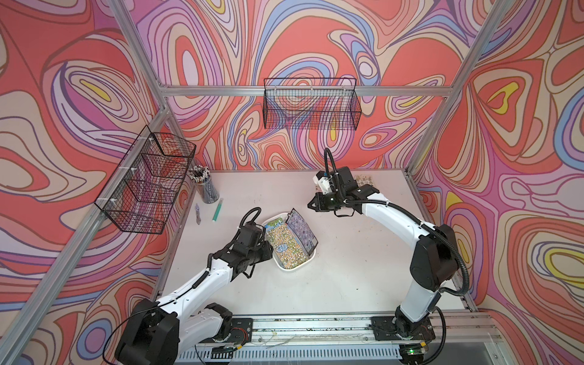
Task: Take the stickers out of the storage box
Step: Pick up the sticker from the storage box.
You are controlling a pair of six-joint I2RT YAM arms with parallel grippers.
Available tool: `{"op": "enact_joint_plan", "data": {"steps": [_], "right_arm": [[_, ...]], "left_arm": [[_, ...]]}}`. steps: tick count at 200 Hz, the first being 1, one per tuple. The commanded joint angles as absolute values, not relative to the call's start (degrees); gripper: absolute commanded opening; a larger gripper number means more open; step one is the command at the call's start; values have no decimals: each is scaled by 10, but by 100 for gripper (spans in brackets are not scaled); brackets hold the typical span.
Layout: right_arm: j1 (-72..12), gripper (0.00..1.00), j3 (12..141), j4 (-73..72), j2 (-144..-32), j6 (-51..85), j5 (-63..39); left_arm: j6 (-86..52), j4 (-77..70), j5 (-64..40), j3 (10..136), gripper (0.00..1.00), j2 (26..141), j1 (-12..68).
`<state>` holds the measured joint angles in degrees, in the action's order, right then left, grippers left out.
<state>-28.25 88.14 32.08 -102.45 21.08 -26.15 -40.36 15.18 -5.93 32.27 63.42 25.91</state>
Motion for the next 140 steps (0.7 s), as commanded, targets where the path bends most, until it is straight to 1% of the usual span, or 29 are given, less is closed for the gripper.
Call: {"op": "enact_joint_plan", "data": {"steps": [1,6,18,34,44,54,93,140], "right_arm": [[-280,0,889,339,-1012,195,-265],[-280,2,885,340,-1013,193,-261],[-281,15,873,337,-1013,189,-255],[-281,35,859,336,-1013,183,-251],[-283,41,856,342,-1013,176,-248],[-287,42,853,347,-1013,170,-235],[-316,43,845,367,-1024,154,-184],[-350,43,841,366,-1052,154,-160]], "left_arm": [[-408,156,-52,330,44,634,262],[-408,156,-52,330,44,633,262],[-407,156,-51,329,44,633,262],[-406,156,-51,328,44,633,262],[-406,156,-52,329,44,635,262],[-406,155,-53,328,44,635,262],[-408,156,-54,326,44,642,262],[-410,137,-55,326,44,644,263]]}}
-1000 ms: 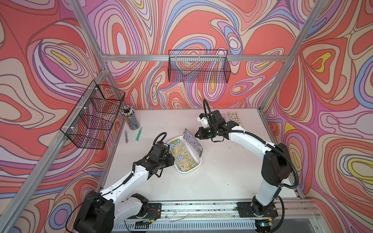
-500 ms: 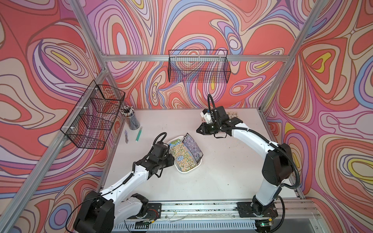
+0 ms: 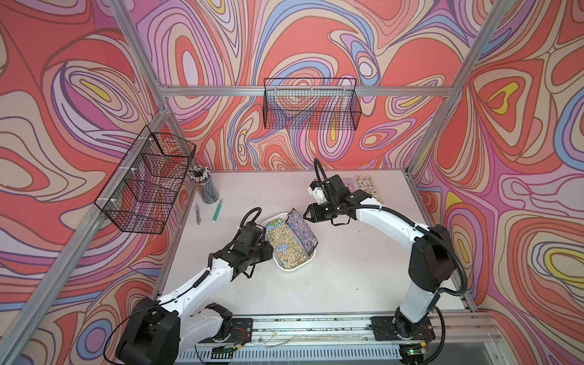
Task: Take the stickers out of the storage box
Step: Pick up the sticker from the storage box.
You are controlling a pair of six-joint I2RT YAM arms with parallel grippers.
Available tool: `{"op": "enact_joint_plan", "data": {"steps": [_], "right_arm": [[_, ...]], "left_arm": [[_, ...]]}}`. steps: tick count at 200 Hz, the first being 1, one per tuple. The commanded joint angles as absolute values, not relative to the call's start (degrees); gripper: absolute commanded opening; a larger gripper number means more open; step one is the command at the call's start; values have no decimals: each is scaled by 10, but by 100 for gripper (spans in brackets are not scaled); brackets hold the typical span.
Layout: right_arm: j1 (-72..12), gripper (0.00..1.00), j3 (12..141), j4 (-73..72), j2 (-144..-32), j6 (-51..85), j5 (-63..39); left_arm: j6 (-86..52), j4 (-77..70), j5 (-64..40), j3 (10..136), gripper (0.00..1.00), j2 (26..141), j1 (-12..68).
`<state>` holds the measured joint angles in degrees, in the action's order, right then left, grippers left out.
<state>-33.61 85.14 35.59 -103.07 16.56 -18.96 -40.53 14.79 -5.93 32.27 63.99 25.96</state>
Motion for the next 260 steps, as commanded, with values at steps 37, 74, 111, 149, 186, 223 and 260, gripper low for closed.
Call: {"op": "enact_joint_plan", "data": {"steps": [37,74,111,149,186,223,260], "right_arm": [[-356,37,839,358,-1071,157,-154],[-356,40,841,358,-1076,157,-151],[-357,38,838,355,-1082,158,-147],[-358,24,838,354,-1093,163,-144],[-359,6,844,355,-1093,166,-142],[-359,0,861,368,-1074,166,-138],[-338,0,867,368,-1029,173,-162]], "left_arm": [[-410,137,-55,327,44,646,263],[-410,136,-54,324,44,644,264],[-411,133,-55,323,44,645,264],[-410,134,-54,323,44,642,264],[-408,138,-54,325,44,642,264],[-407,139,-52,328,44,645,264],[-404,140,-52,334,44,648,264]]}}
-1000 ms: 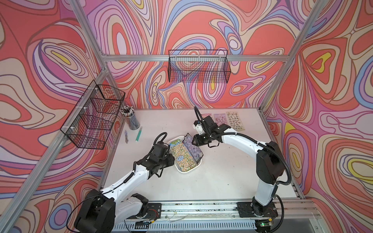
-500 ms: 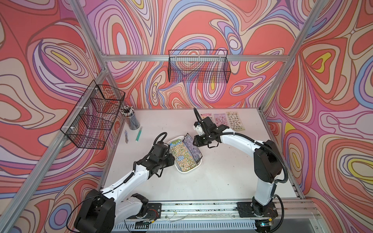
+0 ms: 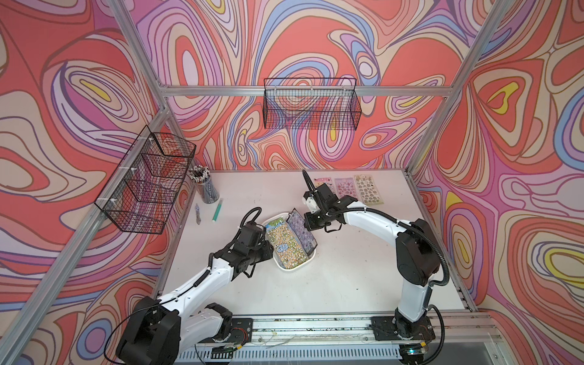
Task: Take the stickers out of the storage box
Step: Pick up the sticker from the storage box, then place the sticker at the center of the board.
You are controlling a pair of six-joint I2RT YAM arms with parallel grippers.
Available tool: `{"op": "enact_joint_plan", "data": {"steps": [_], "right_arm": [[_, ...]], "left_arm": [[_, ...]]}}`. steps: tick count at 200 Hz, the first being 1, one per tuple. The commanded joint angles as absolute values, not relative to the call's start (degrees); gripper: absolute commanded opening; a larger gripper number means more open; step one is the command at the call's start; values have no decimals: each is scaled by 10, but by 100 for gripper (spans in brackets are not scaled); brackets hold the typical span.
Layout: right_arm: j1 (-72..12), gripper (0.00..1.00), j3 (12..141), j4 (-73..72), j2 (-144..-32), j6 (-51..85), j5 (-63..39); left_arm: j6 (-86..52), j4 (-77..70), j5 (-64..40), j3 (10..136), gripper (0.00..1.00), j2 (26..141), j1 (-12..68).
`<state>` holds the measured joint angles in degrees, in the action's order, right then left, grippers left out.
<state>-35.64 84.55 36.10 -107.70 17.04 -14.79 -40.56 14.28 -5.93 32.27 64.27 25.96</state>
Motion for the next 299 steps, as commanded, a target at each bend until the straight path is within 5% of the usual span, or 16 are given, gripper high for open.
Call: {"op": "enact_joint_plan", "data": {"steps": [1,77,299], "right_arm": [[-337,0,867,367,-1027,174,-164],[-217,0,824,295,-978,209,-293],[-157,0,1104,206,-1373,264,-357]], "left_arm": [[-404,140,-52,334,44,649,264],[-401,145,-52,334,44,644,264],[-384,173,-43,349,44,658,264]]}}
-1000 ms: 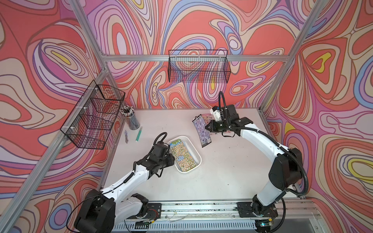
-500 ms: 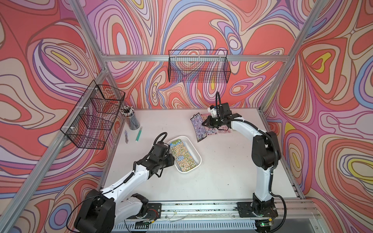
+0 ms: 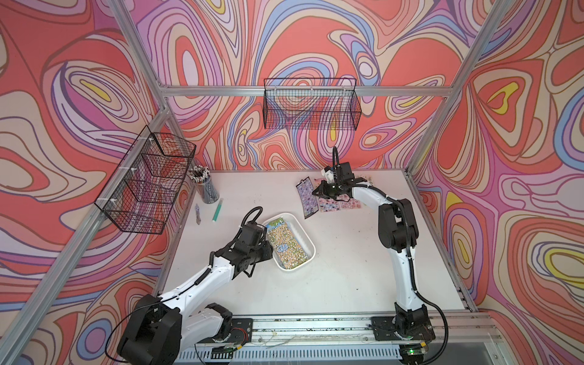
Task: Take the stickers out of the storage box
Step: Place the sticker at the center of the board.
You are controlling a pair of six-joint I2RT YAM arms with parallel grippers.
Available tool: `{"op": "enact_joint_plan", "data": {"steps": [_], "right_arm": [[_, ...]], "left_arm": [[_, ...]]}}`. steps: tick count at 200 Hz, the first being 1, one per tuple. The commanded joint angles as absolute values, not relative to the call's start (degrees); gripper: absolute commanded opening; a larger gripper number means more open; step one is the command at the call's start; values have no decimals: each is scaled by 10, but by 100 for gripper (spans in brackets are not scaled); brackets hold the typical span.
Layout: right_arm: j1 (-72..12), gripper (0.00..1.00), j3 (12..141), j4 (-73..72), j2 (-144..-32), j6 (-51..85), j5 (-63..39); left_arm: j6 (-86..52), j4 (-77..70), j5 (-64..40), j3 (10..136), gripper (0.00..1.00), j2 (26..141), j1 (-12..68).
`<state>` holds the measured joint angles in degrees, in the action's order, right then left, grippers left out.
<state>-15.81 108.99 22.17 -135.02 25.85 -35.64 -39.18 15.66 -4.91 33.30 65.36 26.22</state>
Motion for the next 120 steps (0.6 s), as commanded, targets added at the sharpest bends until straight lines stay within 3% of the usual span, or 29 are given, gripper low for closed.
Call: {"op": "enact_joint_plan", "data": {"steps": [1,120], "right_arm": [[-157,0,1105,205,-1374,264,-357],[-152,2,1112,190,-1414,273,-322]], "left_arm": [[-384,173,-43,348,44,658,264],[-370,180,-42,364,44,675,264]]}}
